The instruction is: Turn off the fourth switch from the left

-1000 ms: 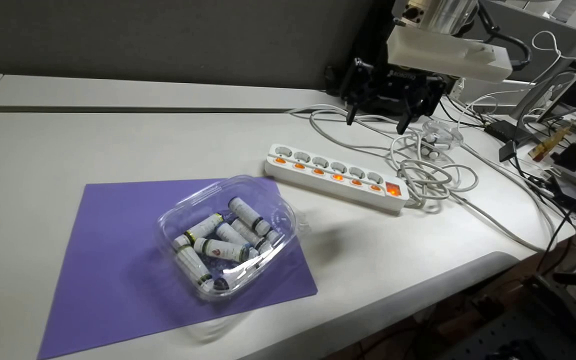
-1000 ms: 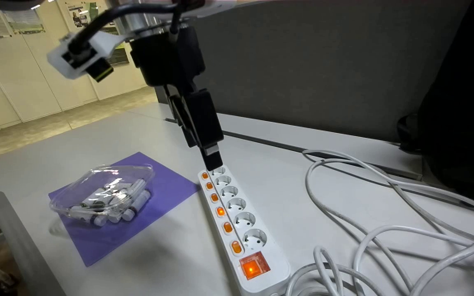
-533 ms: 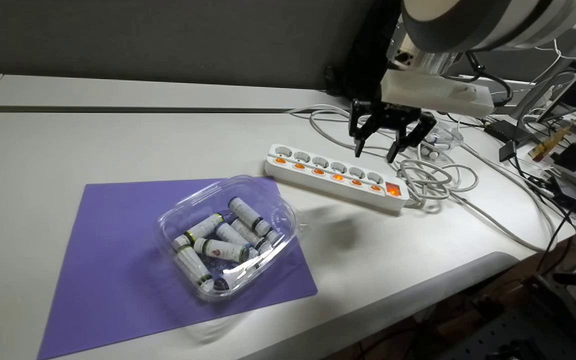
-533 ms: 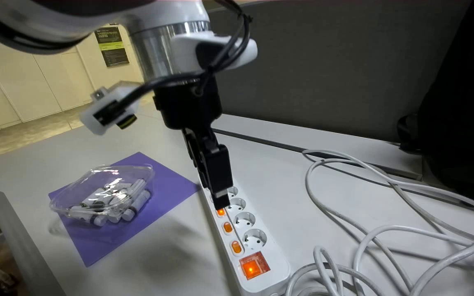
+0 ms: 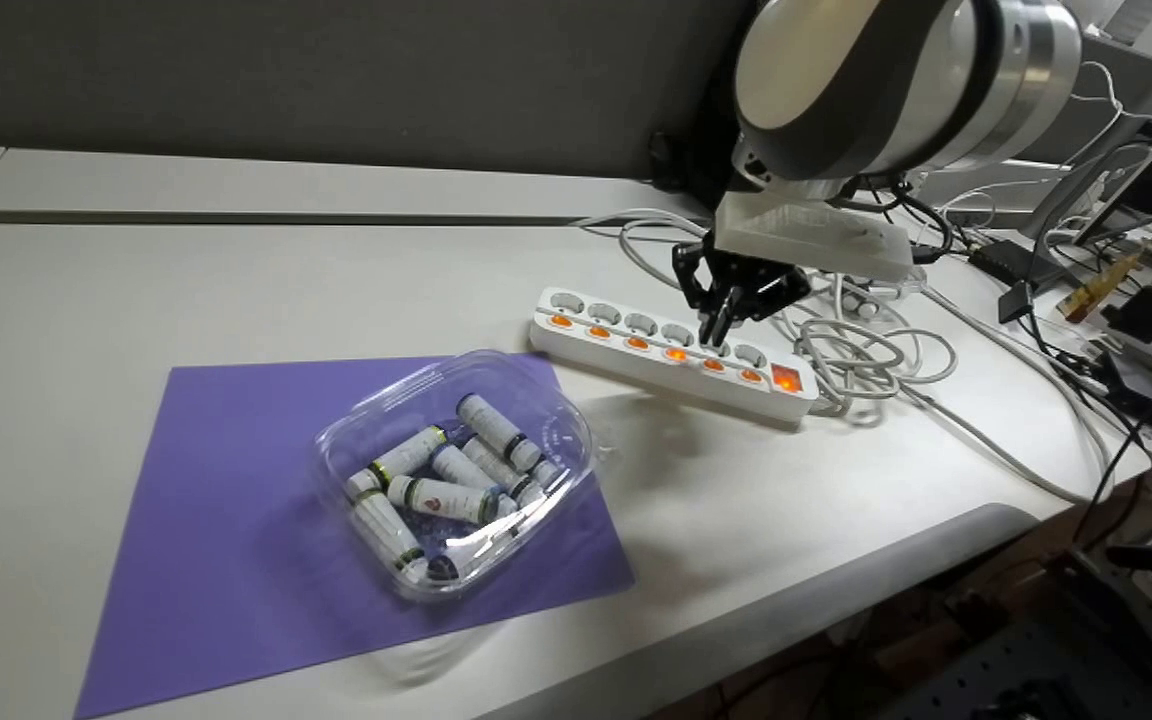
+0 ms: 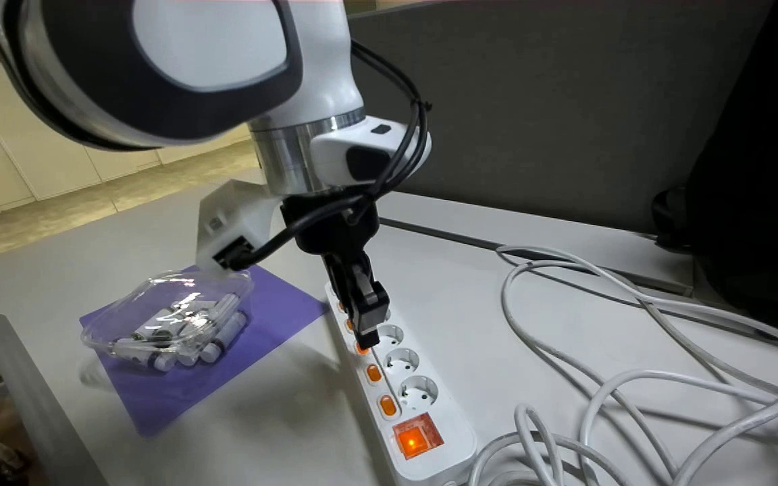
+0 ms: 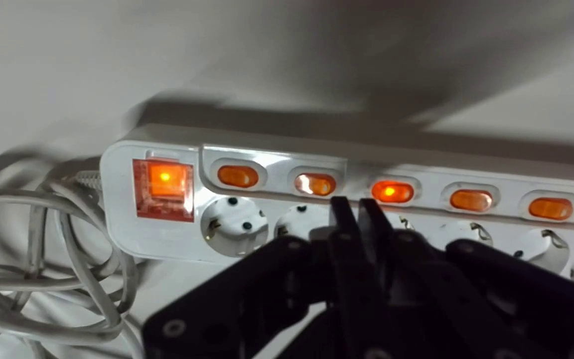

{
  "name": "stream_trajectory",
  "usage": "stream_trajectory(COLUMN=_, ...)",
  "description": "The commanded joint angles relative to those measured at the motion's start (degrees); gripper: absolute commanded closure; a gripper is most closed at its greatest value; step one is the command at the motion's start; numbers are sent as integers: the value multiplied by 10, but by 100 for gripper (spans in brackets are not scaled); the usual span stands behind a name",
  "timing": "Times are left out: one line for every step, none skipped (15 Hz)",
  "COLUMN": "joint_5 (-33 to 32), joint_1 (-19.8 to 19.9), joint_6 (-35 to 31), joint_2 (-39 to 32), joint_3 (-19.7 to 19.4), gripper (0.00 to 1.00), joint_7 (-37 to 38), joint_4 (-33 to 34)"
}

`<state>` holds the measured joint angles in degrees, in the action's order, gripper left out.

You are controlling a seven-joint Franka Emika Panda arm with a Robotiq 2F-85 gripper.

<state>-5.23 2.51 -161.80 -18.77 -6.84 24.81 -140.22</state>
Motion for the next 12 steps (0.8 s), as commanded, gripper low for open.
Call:
stream_trajectory(joint_5=38, joint_1=-18, joint_6=-8, joint_2=-22, joint_3=-5, gripper=100, joint_7=-20, joint_4=20)
stream_trajectory(joint_5=48, joint_1=-19, joint_6=-8, joint_2=-26, joint_3=-4, gripper=100, joint_7=-25, joint_4=23)
stream_trajectory(joint_5=57, joint_1=-21, joint_6=-7, joint_2=-30, joint_3=-4, gripper=100, joint_7=-29, joint_4=26)
stream_trajectory(joint_5=65, joint_1=-21, joint_6=-6, joint_2=-34, joint_3=-4, gripper=100, joint_7=-32, joint_4=28)
stream_trajectory(joint_5=72, joint_1=-22, joint_6=-5, joint_2=-37, joint_3=-4, gripper=100, joint_7=-35, joint_4=30)
stream_trajectory(joint_5=79, joint_1=-21, joint_6=-5, joint_2=-39, joint_3=-3, gripper=100, joint_7=-38, joint_4=32)
stream_trajectory(joint_5=84, joint_1=-22, joint_6=-5, joint_2=-42, joint_3=-3, gripper=100, joint_7=-41, joint_4=33)
stream_trajectory(joint_5=88, joint_1=-22, joint_6=-5, joint_2=-45, joint_3=-3, gripper=100, joint_7=-43, joint_4=35)
stream_trajectory(joint_5=94, joint_1=-20, joint_6=-3, joint_2=-49, joint_3=-2, gripper=100, joint_7=-46, joint_4=38)
stream_trajectory(joint_5=95, joint_1=-21, joint_6=-3, joint_2=-51, joint_3=-3, gripper=100, joint_7=-46, joint_4=39)
stream_trajectory(joint_5=97, joint_1=-23, joint_6=-2, joint_2=-55, joint_3=-3, gripper=100, joint_7=-47, joint_4=40)
stream_trajectory(joint_5=99, joint_1=-24, joint_6=-1, joint_2=-59, joint_3=-4, gripper=100, joint_7=-48, joint_4=42)
